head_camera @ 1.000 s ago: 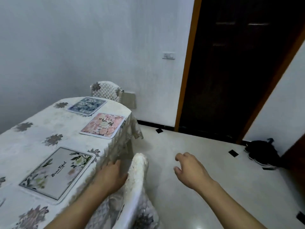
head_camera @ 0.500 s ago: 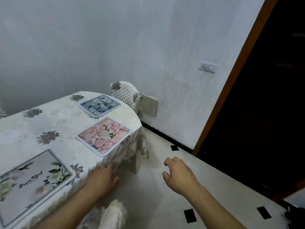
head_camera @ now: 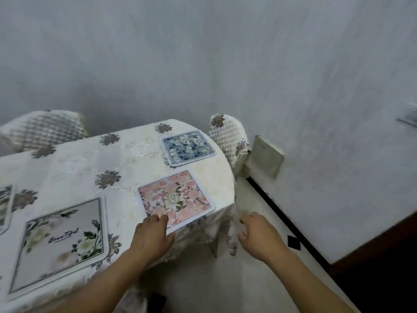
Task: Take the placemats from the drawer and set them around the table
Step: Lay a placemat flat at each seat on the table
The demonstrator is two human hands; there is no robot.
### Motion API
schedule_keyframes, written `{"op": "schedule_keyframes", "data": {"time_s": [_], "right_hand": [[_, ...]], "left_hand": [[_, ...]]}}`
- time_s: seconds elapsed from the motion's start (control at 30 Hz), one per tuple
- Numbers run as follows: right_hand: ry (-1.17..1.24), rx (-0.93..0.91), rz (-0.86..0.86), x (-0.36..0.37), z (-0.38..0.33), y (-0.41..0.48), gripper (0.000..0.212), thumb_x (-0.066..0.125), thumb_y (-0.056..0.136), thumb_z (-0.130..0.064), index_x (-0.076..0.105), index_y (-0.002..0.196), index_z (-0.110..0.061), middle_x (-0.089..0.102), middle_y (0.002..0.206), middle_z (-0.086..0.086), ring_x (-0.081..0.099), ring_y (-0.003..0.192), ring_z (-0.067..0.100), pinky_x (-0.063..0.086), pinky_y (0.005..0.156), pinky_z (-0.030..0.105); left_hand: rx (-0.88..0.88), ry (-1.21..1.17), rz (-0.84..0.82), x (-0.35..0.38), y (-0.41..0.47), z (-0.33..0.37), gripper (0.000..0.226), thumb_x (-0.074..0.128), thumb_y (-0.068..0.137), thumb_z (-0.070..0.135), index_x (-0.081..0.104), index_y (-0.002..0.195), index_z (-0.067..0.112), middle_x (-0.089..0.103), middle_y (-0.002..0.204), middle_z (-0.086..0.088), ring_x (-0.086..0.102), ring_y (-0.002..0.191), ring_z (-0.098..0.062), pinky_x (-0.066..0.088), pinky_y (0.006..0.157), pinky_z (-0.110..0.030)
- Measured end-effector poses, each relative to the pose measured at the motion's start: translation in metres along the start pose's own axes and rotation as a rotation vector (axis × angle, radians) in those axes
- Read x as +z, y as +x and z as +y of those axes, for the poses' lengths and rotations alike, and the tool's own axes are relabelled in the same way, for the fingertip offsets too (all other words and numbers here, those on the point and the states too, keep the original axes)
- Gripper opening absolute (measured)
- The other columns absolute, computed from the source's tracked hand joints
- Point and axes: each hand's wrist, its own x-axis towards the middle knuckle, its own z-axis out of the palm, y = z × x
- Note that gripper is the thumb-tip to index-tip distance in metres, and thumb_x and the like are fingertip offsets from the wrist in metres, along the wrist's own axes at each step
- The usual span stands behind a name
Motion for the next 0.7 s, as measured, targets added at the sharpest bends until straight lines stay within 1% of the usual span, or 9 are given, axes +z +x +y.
{"op": "schedule_keyframes", "data": {"time_s": [0.07, 0.13, 0.2, 0.3, 0.37, 0.43, 0.5, 0.57, 0.7], "right_hand": [[0.001, -0.091, -0.043, -0.001, 0.017, 0.045, 0.024, 0.050, 0.088, -0.036, 0.056, 0.106, -0.021, 0.059, 0.105, 0.005, 0.056, 0.094, 0.023, 0.051, 0.076, 0.037], [-0.041, -0.189, -0.103, -0.007, 0.028, 0.091, 0.025, 0.051, 0.087, -0.034, 0.055, 0.106, -0.018, 0.058, 0.104, 0.007, 0.058, 0.093, 0.027, 0.050, 0.072, 0.037], [-0.074, -0.247, -0.160, -0.011, 0.033, 0.135, 0.028, 0.053, 0.087, -0.033, 0.055, 0.109, -0.017, 0.058, 0.105, 0.009, 0.059, 0.095, 0.029, 0.050, 0.073, 0.036], [-0.065, -0.297, -0.255, -0.008, 0.029, 0.191, 0.034, 0.056, 0.087, -0.035, 0.056, 0.115, -0.015, 0.058, 0.106, 0.010, 0.059, 0.098, 0.030, 0.051, 0.077, 0.037], [-0.059, -0.319, -0.318, 0.003, 0.021, 0.227, 0.036, 0.058, 0.088, -0.036, 0.057, 0.117, -0.014, 0.059, 0.109, 0.011, 0.059, 0.100, 0.030, 0.048, 0.076, 0.034], [-0.041, -0.314, -0.396, 0.017, 0.011, 0.257, 0.037, 0.058, 0.090, -0.036, 0.057, 0.119, -0.014, 0.059, 0.109, 0.009, 0.058, 0.100, 0.028, 0.041, 0.072, 0.031], [-0.004, -0.278, -0.471, 0.038, 0.003, 0.286, 0.035, 0.058, 0.090, -0.035, 0.057, 0.117, -0.013, 0.056, 0.098, 0.005, 0.054, 0.090, 0.023, 0.036, 0.066, 0.030], [0.052, -0.213, -0.526, 0.057, -0.004, 0.309, 0.032, 0.059, 0.090, -0.034, 0.058, 0.113, -0.012, 0.054, 0.091, 0.001, 0.052, 0.084, 0.020, 0.035, 0.063, 0.029], [0.125, -0.059, -0.635, 0.093, -0.014, 0.350, 0.032, 0.060, 0.089, -0.034, 0.054, 0.112, -0.012, 0.058, 0.094, 0.003, 0.054, 0.083, 0.019, 0.037, 0.059, 0.027]], "left_hand": [[-0.084, -0.017, 0.004, 0.003, 0.014, 0.010, 0.053, 0.049, 0.088, 0.053, 0.045, 0.132, 0.025, 0.055, 0.130, -0.004, 0.053, 0.113, -0.023, 0.045, 0.095, -0.037], [-0.186, -0.059, -0.009, 0.007, 0.026, 0.022, 0.052, 0.050, 0.088, 0.052, 0.045, 0.132, 0.025, 0.055, 0.129, -0.004, 0.054, 0.112, -0.022, 0.046, 0.094, -0.035], [-0.270, -0.097, -0.013, 0.008, 0.037, 0.028, 0.052, 0.051, 0.088, 0.050, 0.045, 0.133, 0.024, 0.056, 0.128, -0.005, 0.054, 0.111, -0.023, 0.047, 0.092, -0.036], [-0.363, -0.130, -0.007, 0.012, 0.058, 0.024, 0.050, 0.052, 0.087, 0.047, 0.047, 0.130, 0.021, 0.058, 0.123, -0.007, 0.056, 0.108, -0.025, 0.049, 0.088, -0.038], [-0.446, -0.156, -0.019, 0.017, 0.077, 0.015, 0.050, 0.052, 0.088, 0.046, 0.047, 0.129, 0.019, 0.058, 0.120, -0.009, 0.056, 0.106, -0.026, 0.050, 0.086, -0.039], [-0.512, -0.187, -0.030, 0.026, 0.100, 0.001, 0.051, 0.053, 0.088, 0.046, 0.046, 0.130, 0.019, 0.057, 0.119, -0.010, 0.056, 0.106, -0.028, 0.050, 0.085, -0.039], [-0.562, -0.220, -0.059, 0.040, 0.127, -0.016, 0.054, 0.054, 0.086, 0.043, 0.043, 0.133, 0.018, 0.055, 0.119, -0.011, 0.055, 0.106, -0.029, 0.049, 0.084, -0.039], [-0.603, -0.262, -0.093, 0.054, 0.150, -0.030, 0.057, 0.055, 0.085, 0.040, 0.039, 0.136, 0.018, 0.052, 0.121, -0.012, 0.054, 0.107, -0.031, 0.048, 0.084, -0.039], [-0.740, -0.420, -0.185, 0.093, 0.184, -0.060, 0.059, 0.056, 0.081, 0.032, 0.036, 0.135, 0.018, 0.047, 0.121, -0.015, 0.051, 0.107, -0.033, 0.047, 0.083, -0.039]]}}
